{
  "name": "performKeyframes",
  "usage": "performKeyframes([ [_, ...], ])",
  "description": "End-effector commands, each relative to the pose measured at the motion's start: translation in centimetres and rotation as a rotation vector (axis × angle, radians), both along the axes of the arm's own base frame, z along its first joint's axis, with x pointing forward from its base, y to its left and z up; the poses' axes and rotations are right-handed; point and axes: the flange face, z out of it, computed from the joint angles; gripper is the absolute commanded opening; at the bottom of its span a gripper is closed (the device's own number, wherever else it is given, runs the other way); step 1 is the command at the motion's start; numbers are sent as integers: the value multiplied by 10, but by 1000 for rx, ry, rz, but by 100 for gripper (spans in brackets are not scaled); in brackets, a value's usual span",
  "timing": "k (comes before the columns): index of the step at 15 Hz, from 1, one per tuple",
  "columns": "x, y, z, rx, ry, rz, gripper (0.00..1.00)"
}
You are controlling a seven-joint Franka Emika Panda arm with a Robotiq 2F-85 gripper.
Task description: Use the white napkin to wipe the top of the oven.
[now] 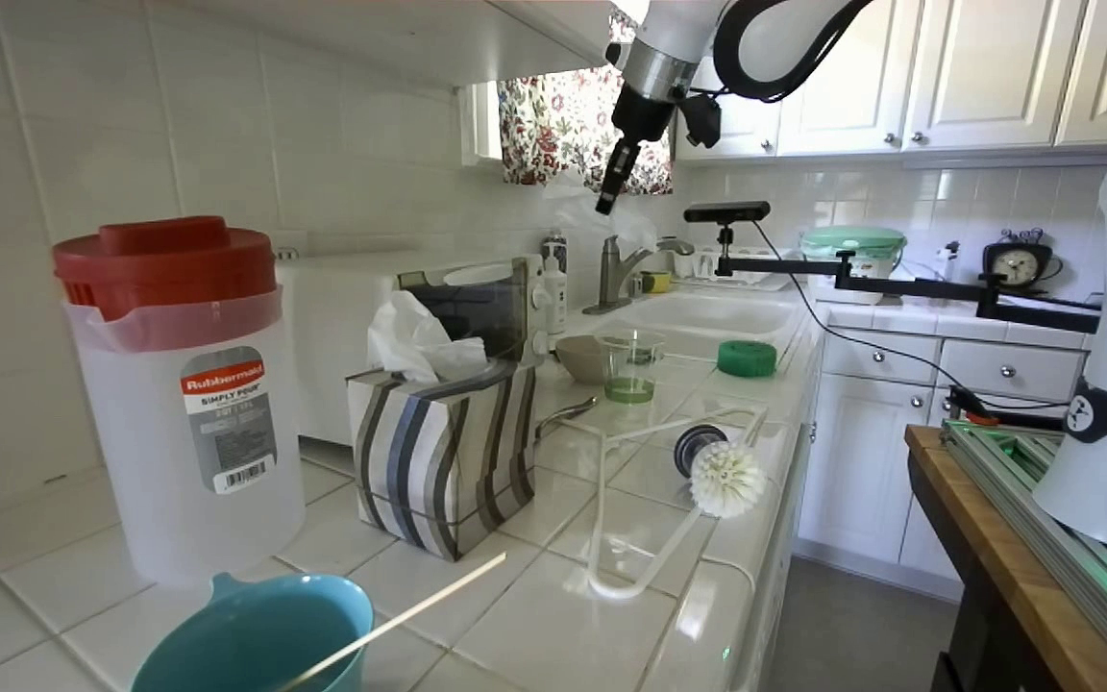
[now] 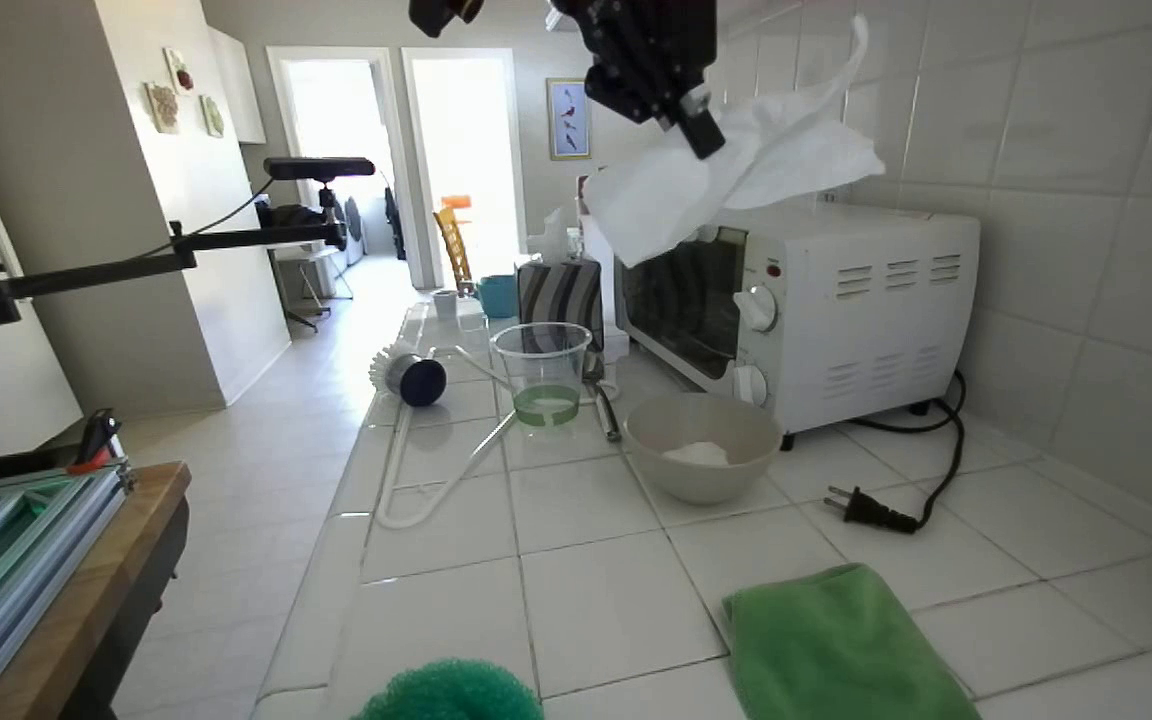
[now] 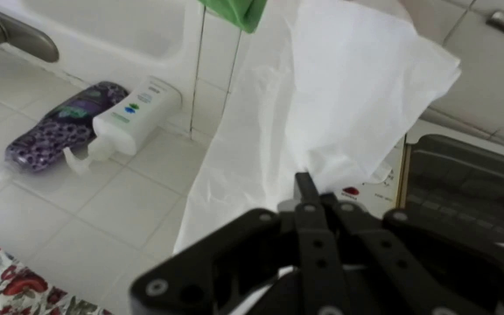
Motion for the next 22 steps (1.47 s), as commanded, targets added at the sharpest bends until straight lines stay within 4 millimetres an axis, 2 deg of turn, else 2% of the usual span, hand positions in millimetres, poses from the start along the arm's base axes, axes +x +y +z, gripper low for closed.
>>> performKeyframes([
  [1,28,1,3,-3,-75,40,0],
  [4,48,9,5,0,-107,82,0],
  [6,51,19,-1,-1,-77,95,0],
  [7,37,17,-5,13,-82,77,0],
  [15,40,19,-10,3,-94,94,0],
  [22,47,46,-28,-35,-93,203,0],
])
